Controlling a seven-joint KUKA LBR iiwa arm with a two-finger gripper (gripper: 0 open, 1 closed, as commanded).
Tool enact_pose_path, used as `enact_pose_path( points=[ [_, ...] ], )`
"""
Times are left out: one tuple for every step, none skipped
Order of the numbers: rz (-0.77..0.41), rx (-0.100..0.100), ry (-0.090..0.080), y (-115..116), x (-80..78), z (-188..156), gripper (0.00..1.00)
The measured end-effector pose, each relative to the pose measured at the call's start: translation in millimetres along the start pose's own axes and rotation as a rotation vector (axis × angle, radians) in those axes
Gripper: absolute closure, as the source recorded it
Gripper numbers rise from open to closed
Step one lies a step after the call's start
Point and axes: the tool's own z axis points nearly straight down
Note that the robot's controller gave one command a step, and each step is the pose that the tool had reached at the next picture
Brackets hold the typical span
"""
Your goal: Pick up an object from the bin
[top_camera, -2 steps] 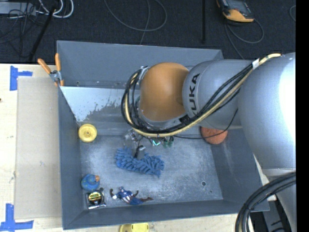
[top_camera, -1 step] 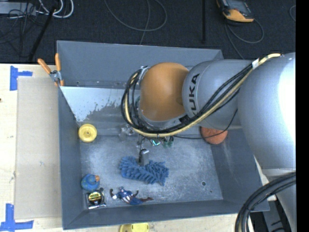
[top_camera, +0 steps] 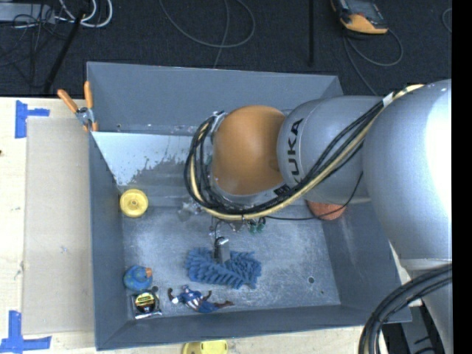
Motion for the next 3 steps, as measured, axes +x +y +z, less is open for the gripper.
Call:
enact_pose_path(
  points=[
    [-0.126,-0.001,0.000,-9,23.2,6,0.00],
    [-0.009,-0.001,0.000,-31,48.4,7,0.00],
    [-0.122,-0.001,0.004,-42,76.4,-14,0.00]
  ],
)
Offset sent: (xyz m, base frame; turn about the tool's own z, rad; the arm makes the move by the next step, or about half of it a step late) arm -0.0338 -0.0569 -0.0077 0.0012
